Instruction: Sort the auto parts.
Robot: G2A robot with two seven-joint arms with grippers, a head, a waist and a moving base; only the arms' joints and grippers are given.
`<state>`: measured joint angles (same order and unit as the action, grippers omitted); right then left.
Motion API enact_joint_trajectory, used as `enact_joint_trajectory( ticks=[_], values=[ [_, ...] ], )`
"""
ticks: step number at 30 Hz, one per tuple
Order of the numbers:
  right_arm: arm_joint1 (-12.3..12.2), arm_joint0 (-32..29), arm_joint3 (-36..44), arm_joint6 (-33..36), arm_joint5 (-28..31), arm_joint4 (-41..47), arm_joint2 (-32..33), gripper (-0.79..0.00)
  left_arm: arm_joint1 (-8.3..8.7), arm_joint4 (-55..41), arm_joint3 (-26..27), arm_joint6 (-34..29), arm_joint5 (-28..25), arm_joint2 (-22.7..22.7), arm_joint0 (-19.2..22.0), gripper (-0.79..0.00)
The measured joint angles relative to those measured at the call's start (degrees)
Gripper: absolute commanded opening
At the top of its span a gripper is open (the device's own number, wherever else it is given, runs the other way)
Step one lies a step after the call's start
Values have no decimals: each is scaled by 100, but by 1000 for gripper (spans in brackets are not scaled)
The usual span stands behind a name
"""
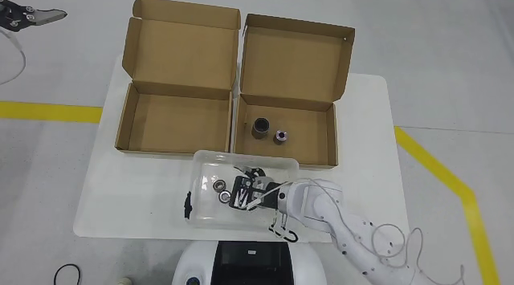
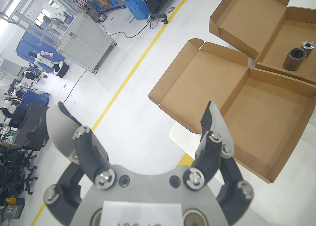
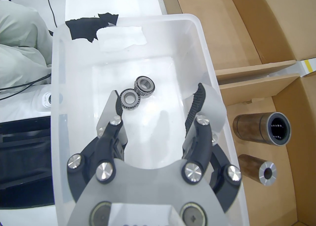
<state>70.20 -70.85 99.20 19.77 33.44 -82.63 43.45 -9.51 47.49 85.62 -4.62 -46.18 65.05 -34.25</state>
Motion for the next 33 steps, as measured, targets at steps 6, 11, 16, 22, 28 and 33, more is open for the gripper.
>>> enact_joint_trajectory(
  ticks=[6, 11, 16, 22, 28, 33],
  values=[
    [0, 1, -4, 2, 0, 3, 0, 0, 0, 0, 0, 0, 0, 0, 0, 0],
    [0, 1, -4, 3, 0, 3, 0, 0, 0, 0, 0, 0, 0, 0, 0, 0],
    [0, 1, -4, 3, 0, 3, 0, 0, 0, 0, 0, 0, 0, 0, 0, 0],
    [-2, -23, -13, -312, 88, 0, -18, 0, 0, 0, 0, 0, 0, 0, 0, 0],
    [65, 195, -296, -643, 223, -21, -183, -188, 0, 0, 0, 0, 0, 0, 0, 0],
    [190, 435, -610, -566, 52, 119, -398, -191, 0, 0, 0, 0, 0, 0, 0, 0]
  ],
)
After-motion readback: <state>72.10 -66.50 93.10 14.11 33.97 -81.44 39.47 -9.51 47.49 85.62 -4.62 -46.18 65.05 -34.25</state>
